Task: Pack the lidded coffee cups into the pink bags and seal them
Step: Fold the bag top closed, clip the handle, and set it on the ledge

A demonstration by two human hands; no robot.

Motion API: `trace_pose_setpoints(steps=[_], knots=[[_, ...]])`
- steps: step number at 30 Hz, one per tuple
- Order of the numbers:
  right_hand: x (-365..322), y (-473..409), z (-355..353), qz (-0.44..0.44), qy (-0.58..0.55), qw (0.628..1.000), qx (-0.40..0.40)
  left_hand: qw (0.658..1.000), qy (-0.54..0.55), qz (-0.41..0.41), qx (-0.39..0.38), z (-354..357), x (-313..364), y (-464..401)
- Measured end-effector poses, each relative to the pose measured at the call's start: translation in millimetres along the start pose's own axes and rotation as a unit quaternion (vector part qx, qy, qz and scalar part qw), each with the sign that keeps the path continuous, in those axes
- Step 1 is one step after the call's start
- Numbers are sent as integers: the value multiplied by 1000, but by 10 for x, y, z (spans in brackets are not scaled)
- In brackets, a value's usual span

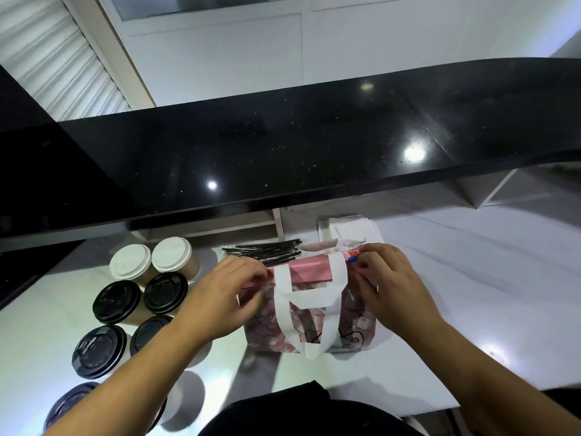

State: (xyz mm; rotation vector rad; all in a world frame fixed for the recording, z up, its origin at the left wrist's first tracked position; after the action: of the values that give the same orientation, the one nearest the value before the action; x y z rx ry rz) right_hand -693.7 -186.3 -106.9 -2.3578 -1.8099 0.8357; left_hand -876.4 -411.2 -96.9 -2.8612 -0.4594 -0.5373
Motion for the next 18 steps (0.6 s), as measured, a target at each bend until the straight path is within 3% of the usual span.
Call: trace_pose_setpoints(steps=[6, 11, 18], knots=[[-81, -55, 4, -13, 79, 997, -22, 997, -60, 0, 42, 8, 80, -11], [-270, -218, 34, -99, 99, 987, -74, 990, -136, -29, -5, -5, 142, -103], [-388, -491, 93, -119, 61, 974, -183, 983, -171, -3, -72, 36, 410, -515]])
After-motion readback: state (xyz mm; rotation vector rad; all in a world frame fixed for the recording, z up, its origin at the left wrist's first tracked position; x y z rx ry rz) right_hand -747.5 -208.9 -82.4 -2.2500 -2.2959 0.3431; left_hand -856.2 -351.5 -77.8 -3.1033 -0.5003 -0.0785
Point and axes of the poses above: each hand's wrist, its own y-axis away from the middle knuckle, its own z-axis out of the palm, x = y × z, the point moved 6 cm from there along -y, towards the middle knuckle, and after that the axes turned 7 degrees about -x, right-handed, at the moved point
